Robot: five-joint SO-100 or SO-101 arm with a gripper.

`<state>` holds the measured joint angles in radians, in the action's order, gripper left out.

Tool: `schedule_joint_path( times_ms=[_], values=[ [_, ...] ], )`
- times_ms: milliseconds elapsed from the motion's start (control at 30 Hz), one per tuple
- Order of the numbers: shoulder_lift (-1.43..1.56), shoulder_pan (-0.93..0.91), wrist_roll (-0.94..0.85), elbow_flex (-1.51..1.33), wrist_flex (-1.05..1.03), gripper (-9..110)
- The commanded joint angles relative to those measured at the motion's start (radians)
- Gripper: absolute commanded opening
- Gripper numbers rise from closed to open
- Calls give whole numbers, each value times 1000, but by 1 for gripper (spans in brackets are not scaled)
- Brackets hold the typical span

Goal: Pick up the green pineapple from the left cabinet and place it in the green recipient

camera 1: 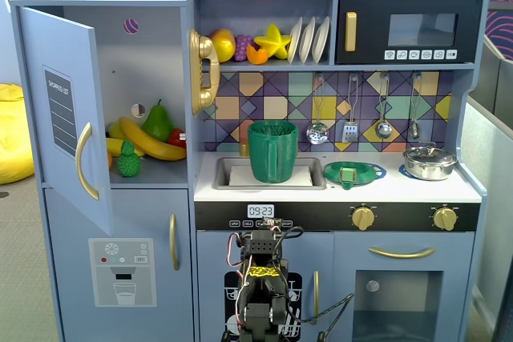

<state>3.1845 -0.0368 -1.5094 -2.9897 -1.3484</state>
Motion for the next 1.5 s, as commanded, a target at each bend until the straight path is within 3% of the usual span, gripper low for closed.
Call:
schedule_joint_path(
  times_ms=[0,567,633,700,767,833,1067,1467],
  values=[
    [-6,14,-5,-8,-184,14],
    [-6,18,-14,-8,-184,14],
    [-6,127,-23,-8,-158,13],
    [-9,209,75,-6,-74,14],
    [-9,273,-2,5,21,8],
    [-9,357,35,48,163,2],
    [-209,667,-55,301,695,0],
    [-798,785,-189,940,910,17]
  ],
)
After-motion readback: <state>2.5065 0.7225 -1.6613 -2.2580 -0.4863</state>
